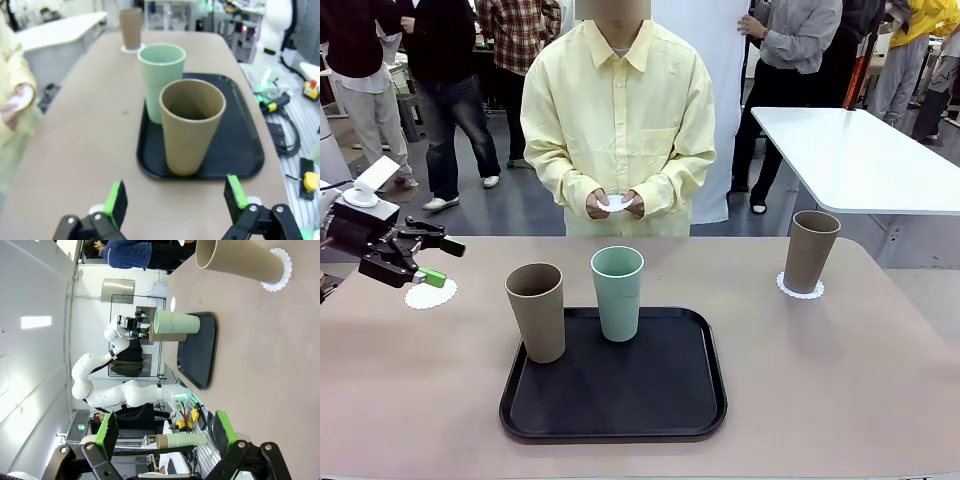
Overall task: Place coasters on the table and set cups on them.
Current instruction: Take one Reusable plastic cup from the Flat Tray and place it on a coaster set by the human.
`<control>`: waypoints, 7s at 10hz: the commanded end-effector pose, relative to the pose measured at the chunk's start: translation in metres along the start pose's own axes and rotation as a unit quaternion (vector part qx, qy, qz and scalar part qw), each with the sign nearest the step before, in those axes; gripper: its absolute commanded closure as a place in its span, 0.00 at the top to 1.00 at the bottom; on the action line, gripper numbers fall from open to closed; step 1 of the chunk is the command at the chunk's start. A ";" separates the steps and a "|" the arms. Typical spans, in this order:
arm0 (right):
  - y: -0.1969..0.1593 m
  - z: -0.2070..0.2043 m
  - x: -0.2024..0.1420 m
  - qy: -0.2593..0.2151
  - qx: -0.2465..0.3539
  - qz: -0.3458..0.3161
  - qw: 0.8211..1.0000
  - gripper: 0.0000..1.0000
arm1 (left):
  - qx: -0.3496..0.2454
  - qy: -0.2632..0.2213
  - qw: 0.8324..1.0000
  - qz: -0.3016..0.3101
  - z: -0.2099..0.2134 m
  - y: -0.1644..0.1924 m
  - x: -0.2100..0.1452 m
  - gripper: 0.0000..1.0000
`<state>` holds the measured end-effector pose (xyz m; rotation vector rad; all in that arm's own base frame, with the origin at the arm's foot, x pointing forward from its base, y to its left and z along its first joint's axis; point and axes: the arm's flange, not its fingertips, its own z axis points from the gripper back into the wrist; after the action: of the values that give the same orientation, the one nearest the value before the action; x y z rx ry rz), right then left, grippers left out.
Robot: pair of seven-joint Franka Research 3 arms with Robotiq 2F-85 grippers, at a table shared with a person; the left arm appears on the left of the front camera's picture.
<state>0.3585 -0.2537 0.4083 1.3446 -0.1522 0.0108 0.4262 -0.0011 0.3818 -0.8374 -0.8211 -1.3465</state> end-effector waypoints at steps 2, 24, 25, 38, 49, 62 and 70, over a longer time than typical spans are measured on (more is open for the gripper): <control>0.000 0.000 -0.001 0.003 -0.001 -0.001 1.000 1.00 | 0.000 -0.013 1.000 -0.004 0.008 -0.002 -0.001 1.00; 0.000 0.000 -0.001 0.003 -0.001 -0.001 1.000 1.00 | -0.043 -0.076 0.996 -0.005 -0.126 0.012 -0.061 1.00; 0.000 0.000 -0.001 0.003 -0.001 -0.001 1.000 1.00 | -0.047 -0.077 0.996 -0.008 -0.130 0.011 -0.061 1.00; 0.000 0.000 -0.001 0.003 -0.001 -0.001 1.000 1.00 | -0.087 -0.089 0.990 -0.063 -0.179 0.004 -0.058 1.00; 0.000 0.000 -0.001 0.003 -0.001 -0.001 1.000 1.00 | -0.100 -0.110 0.987 -0.058 -0.197 0.008 -0.062 0.00; 0.000 0.000 -0.001 0.003 -0.001 -0.001 1.000 1.00 | -0.026 -0.048 0.998 0.012 -0.047 -0.022 0.055 0.23; 0.000 0.000 -0.001 0.003 -0.001 -0.001 1.000 1.00 | 0.072 -0.056 0.995 0.028 0.049 0.044 -0.055 0.82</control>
<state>0.3582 -0.2540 0.4081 1.3449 -0.1525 0.0098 0.4543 0.0582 0.3543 -0.8329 -0.9404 -1.1661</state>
